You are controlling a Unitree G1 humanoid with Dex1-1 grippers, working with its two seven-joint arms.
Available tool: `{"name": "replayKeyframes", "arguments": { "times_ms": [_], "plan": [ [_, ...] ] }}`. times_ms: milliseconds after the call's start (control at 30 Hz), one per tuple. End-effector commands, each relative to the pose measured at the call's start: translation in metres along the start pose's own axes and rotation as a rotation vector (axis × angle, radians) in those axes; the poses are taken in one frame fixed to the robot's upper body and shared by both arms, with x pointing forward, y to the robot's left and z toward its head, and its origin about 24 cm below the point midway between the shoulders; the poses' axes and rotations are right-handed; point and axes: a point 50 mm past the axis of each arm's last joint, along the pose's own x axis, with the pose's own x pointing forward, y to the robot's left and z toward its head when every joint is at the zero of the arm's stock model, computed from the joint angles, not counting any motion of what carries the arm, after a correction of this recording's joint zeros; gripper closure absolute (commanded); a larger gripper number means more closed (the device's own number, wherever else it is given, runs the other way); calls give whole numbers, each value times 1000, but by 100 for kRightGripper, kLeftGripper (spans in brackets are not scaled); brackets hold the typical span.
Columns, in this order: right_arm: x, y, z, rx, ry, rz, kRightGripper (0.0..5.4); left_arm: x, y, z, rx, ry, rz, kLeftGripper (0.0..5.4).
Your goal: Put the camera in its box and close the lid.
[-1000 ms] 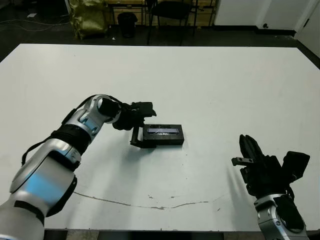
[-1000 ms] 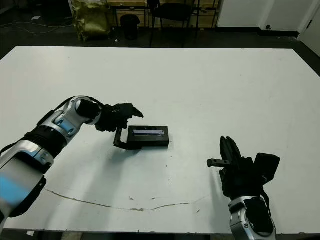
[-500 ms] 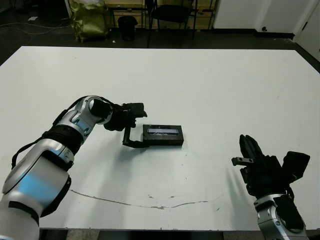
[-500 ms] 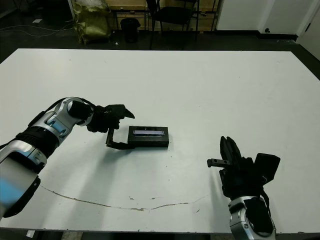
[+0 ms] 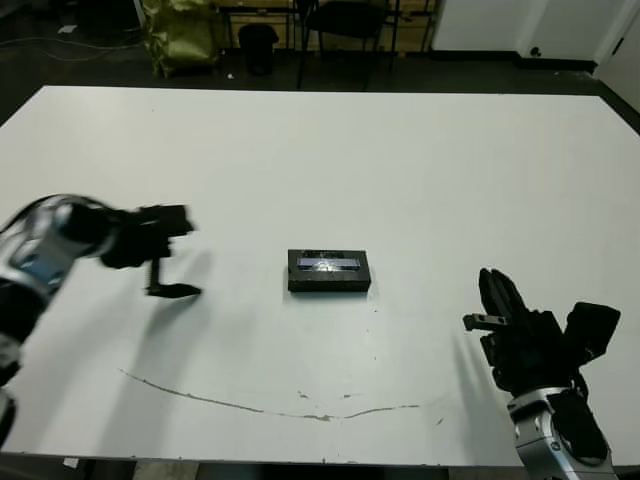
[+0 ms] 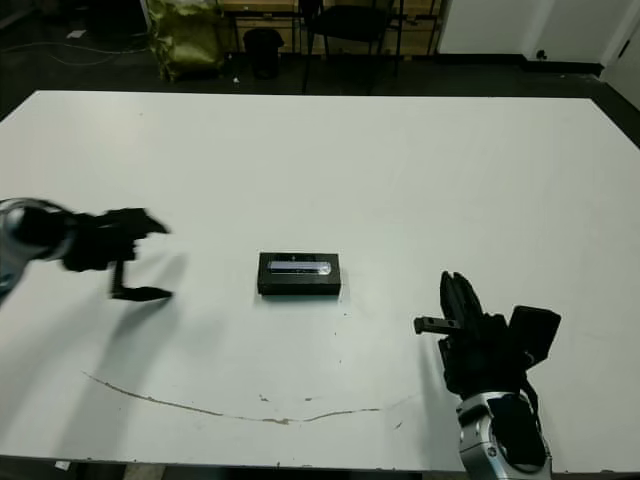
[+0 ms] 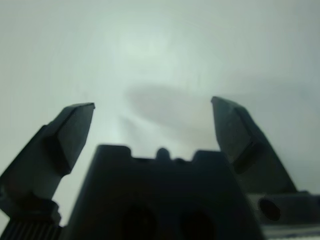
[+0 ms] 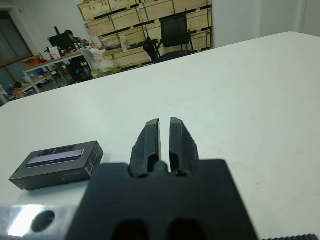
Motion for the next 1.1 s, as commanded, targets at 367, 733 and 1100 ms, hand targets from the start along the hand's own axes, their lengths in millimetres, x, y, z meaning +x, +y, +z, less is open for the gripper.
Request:
{"name": "replayKeyframes", "arguments": {
  "times_ms": [367,733,1100],
  "plan": [
    [0,-4,-3,8,22,-21,540,28,-60,-69,-228,143,-63,1],
    [2,-1,-7,27,6,10,540,16,-58,20,-669,-613,578,240],
    [4,5,-10,48,41,10,540,19,-89,117,-748,-927,483,513]
  ]
}}
